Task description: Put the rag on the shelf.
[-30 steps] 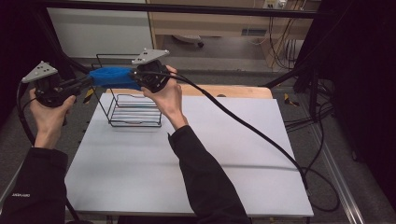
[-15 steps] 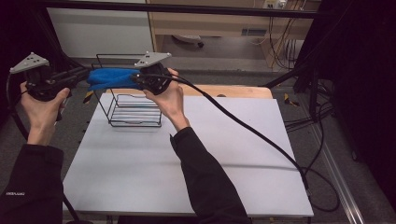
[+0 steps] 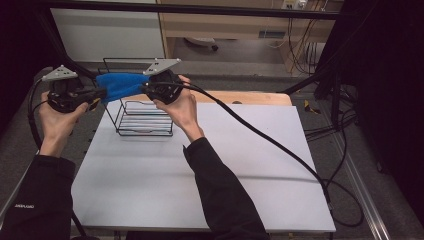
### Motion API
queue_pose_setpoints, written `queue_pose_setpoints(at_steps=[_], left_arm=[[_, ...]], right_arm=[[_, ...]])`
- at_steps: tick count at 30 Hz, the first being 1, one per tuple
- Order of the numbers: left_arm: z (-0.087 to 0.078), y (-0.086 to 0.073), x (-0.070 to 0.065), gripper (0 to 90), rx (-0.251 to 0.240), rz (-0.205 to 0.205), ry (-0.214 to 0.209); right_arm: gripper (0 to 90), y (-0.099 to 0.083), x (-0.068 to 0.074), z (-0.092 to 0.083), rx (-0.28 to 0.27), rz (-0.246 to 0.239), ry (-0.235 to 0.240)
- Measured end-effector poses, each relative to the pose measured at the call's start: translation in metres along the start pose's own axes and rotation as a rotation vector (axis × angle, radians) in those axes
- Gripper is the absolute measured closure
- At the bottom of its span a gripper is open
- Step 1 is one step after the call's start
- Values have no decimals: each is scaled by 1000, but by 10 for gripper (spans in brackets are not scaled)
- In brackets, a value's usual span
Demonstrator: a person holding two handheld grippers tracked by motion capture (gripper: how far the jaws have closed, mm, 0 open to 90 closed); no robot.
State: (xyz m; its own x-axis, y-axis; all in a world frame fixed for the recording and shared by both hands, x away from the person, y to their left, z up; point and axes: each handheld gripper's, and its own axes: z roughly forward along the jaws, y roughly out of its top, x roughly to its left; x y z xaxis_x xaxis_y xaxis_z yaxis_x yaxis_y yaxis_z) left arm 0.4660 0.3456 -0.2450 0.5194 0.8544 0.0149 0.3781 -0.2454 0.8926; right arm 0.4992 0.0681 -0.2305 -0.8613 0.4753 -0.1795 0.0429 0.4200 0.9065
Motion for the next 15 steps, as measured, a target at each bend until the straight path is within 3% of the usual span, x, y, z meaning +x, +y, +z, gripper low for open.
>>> queue_pose_setpoints(at_steps=[5, 8, 12, 15], left_arm=[[6, -3, 0, 898, 20, 10, 5], [10, -6, 0, 898, 29, 13, 11], [13, -10, 1, 898, 34, 10, 16], [15, -12, 2, 898, 31, 8, 17]], right_arm=[[700, 4, -1, -6, -34, 35, 8], [730, 7, -2, -9, -46, 65, 27], [867, 1, -1, -3, 18, 106, 56], [900, -5, 1, 4, 73, 122, 65]])
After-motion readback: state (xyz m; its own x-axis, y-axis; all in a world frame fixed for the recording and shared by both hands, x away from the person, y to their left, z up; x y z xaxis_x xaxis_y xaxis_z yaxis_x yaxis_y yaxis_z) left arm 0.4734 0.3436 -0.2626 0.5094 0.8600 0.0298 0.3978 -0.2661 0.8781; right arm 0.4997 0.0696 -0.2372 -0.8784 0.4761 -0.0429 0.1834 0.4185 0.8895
